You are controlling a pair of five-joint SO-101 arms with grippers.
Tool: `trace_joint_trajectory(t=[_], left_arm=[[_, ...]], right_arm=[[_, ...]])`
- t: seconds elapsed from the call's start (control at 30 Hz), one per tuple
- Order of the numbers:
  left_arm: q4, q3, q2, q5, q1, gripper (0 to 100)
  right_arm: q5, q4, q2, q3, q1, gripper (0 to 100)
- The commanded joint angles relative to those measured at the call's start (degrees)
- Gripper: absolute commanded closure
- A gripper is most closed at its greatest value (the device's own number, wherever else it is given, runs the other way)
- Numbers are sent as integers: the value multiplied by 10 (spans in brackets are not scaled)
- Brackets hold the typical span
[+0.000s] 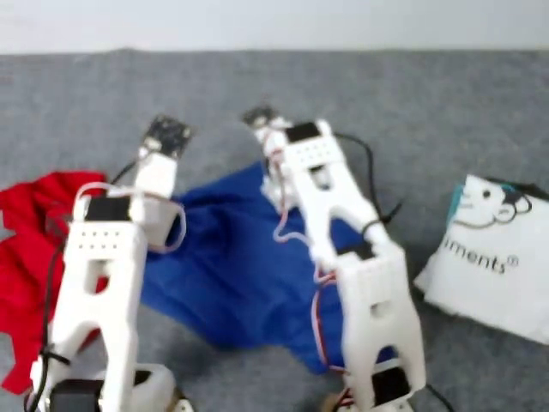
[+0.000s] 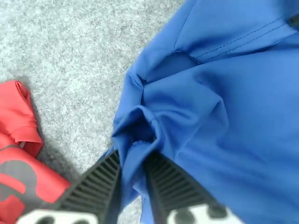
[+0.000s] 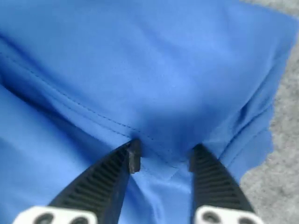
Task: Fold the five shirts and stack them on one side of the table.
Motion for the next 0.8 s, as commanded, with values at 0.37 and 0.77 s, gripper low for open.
trace_joint_trajectory(t=[0.37,0.77], left_arm=[[-10,-4,-2,-5,-1,995],[-81,-43,3,-4,-1,995]], right_arm=[[47,15,-70,-30,5,988],[124,-58,-260,-30,102,988]])
